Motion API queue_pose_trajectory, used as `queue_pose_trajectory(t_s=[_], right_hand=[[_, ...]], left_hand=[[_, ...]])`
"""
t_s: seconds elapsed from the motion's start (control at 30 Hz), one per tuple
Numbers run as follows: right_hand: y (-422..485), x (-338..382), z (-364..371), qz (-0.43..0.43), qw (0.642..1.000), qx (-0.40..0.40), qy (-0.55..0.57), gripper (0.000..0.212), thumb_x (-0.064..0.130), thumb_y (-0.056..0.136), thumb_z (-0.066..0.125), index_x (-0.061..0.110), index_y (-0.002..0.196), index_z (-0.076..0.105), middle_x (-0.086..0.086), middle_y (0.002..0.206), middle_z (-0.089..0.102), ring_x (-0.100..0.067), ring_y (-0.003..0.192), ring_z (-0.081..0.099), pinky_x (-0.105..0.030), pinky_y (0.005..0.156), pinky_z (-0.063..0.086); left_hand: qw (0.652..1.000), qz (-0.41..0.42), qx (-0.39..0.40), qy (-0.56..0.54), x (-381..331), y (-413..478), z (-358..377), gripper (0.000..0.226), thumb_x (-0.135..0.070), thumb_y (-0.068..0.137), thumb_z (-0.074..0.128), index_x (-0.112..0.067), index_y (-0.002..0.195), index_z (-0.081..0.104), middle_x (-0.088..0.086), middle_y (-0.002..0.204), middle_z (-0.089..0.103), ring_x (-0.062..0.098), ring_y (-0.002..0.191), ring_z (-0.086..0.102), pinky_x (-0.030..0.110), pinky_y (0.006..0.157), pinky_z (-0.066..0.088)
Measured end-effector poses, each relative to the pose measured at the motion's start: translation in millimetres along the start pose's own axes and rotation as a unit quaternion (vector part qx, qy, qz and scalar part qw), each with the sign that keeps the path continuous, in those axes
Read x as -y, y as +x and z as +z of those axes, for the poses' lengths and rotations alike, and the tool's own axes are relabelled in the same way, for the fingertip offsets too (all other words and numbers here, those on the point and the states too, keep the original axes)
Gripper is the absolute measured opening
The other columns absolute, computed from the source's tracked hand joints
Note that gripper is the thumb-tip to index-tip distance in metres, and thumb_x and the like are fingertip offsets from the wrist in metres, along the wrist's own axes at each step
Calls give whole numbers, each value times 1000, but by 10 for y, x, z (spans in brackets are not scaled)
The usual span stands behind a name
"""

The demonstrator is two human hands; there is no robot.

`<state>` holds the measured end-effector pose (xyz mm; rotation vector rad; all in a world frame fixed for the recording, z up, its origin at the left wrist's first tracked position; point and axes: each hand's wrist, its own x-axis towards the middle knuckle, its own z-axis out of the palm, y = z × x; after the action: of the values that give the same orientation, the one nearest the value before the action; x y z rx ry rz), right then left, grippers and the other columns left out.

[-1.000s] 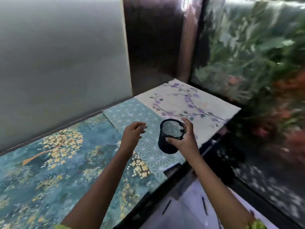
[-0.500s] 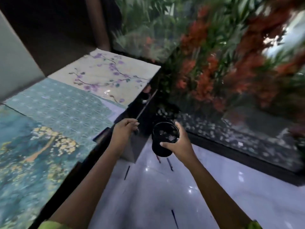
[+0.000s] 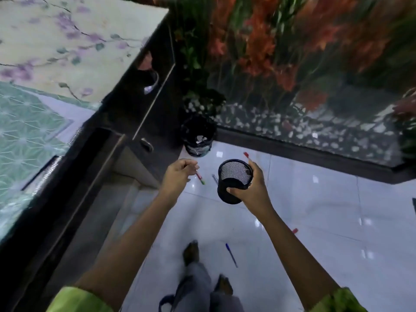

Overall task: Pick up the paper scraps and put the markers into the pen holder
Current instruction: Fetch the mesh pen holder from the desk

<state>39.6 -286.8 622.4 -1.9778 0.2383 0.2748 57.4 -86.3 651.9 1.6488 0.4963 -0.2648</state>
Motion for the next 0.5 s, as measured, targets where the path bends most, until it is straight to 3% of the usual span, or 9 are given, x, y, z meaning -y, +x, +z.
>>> queue_pose_trajectory(t_s=[0.13, 0.3, 0.37, 0.5], right_hand=[[505, -833, 282, 35, 998, -39, 19, 95, 7, 68, 80, 19, 142, 21, -5, 146, 29, -22, 132, 31, -27, 103, 32], [1219, -2235, 793, 74, 992, -93, 44, 97, 3, 65, 80, 15, 142, 23, -7, 145, 29, -23, 130, 34, -27, 101, 37], [1475, -2833, 982, 92, 988, -114, 55, 96, 0, 63, 81, 13, 141, 25, -8, 142, 29, -23, 128, 35, -27, 99, 39], [1936, -3937, 1223, 91, 985, -145, 3, 98, 8, 61, 83, 9, 141, 25, -12, 140, 29, -28, 128, 34, -31, 101, 35]], left_hand=[[999, -31, 36, 15, 667, 633, 329, 14, -8, 94, 44, -10, 93, 58, -3, 83, 63, 9, 73, 57, 23, 67, 40], [992, -81, 71, 65, 1903, 1607, 796, 21, -2, 90, 47, -1, 106, 62, 7, 97, 63, 16, 82, 57, 17, 64, 42], [989, -78, 90, 88, 2405, 1964, 983, 19, -2, 90, 48, -4, 102, 63, 8, 98, 64, 17, 84, 57, 13, 63, 44], [978, -58, 133, 149, 3185, 2616, 1393, 17, -8, 91, 48, -10, 98, 63, 9, 100, 64, 19, 91, 56, 21, 70, 40]])
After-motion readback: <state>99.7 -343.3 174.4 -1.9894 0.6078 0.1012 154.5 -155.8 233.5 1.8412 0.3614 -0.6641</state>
